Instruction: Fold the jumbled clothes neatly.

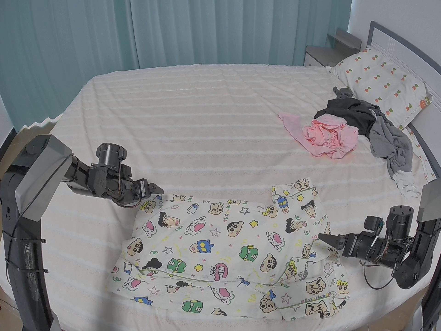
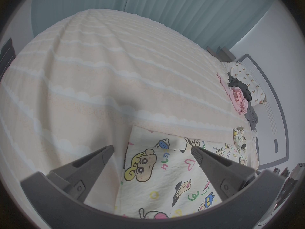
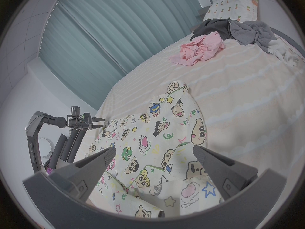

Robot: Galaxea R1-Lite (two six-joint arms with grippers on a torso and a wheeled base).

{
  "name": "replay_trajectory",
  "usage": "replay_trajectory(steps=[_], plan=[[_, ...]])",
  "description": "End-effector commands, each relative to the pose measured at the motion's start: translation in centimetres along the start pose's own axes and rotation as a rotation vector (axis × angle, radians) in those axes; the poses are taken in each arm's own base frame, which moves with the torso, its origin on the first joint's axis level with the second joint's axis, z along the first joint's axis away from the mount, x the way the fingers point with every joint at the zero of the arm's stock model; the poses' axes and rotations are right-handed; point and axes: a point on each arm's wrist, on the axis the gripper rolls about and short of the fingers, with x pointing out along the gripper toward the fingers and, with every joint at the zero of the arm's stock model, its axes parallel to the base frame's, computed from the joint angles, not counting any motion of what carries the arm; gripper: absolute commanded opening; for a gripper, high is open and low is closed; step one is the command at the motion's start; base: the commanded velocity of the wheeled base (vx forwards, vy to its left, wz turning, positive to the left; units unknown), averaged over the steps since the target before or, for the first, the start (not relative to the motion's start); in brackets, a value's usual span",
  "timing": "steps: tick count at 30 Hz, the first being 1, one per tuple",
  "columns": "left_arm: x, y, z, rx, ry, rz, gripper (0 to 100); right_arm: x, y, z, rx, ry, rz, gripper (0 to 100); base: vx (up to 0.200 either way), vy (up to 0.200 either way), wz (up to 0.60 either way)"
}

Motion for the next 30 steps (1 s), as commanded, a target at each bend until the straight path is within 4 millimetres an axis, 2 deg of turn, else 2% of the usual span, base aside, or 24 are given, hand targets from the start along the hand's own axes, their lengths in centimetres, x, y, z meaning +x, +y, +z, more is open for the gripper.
replay_trajectory(steps=[1, 16, 17, 30], plan=[[0.8, 0.1, -0.4, 0.001, 0.012, -0.001, 100, 0.0, 0.0, 0.1, 0.008, -0.008, 0.005, 100, 0.0, 0.0, 0.0], [2.1, -0.6, -1.4, 0.012, 0.047, -0.011, 100, 0.1, 0.0, 0.1, 0.019, -0.007, 0.007, 100, 0.0, 0.0, 0.0], [2.1, -0.5, -1.4, 0.01, 0.044, -0.008, 0, 0.1, 0.0, 0.1, 0.021, -0.007, 0.007, 100, 0.0, 0.0, 0.0], [0.9, 0.3, -0.2, -0.044, 0.003, 0.006, 0, 0.3, -0.2, -0.1, 0.026, 0.004, 0.0, 100, 0.0, 0.0, 0.0]])
